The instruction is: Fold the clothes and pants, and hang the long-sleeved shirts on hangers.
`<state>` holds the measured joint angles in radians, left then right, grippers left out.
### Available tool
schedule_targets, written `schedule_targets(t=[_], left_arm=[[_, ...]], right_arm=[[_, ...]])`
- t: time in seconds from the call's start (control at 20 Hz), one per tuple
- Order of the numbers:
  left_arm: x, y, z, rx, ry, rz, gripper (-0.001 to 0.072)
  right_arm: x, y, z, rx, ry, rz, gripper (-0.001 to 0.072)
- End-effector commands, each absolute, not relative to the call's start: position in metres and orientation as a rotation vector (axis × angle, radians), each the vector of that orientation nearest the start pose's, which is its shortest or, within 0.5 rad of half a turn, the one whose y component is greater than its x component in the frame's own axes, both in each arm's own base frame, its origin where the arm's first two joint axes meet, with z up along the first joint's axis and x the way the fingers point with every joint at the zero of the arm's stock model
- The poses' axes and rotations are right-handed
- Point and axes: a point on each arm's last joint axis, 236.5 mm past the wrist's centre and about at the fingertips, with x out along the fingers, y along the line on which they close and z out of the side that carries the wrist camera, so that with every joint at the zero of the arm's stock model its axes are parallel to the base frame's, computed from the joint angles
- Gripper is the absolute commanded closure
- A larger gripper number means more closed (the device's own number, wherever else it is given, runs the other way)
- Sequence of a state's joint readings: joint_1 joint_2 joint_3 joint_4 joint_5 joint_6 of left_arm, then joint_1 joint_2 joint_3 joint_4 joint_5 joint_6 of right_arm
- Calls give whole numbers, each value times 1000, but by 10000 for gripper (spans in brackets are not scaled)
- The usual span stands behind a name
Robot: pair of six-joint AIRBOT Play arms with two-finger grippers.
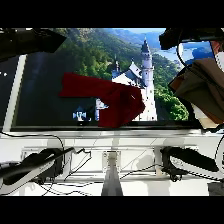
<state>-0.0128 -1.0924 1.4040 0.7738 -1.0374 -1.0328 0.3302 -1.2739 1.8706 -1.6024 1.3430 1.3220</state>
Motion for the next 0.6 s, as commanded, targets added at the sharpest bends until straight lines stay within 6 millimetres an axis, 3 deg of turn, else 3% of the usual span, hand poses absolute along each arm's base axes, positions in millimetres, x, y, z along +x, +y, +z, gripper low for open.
schedule_targets(t=[0.0,0.05,0.15,0.3,0.45,0.55], left_arm=[[408,-151,260,-126,518,-672,442],[408,-151,260,-126,517,-673,442],[408,-151,260,-126,518,-673,442],[408,-151,260,-126,518,-673,441],[408,-151,260,-126,518,-673,442],[408,-151,260,-126,518,-673,442]], right_arm=[[426,134,281,-383,644,361,673],[425,124,273,-425,681,335,673],[409,95,237,-478,858,311,690],[373,49,155,-416,1182,275,692],[319,35,66,-375,1416,300,693],[281,48,13,-316,1483,366,692]])
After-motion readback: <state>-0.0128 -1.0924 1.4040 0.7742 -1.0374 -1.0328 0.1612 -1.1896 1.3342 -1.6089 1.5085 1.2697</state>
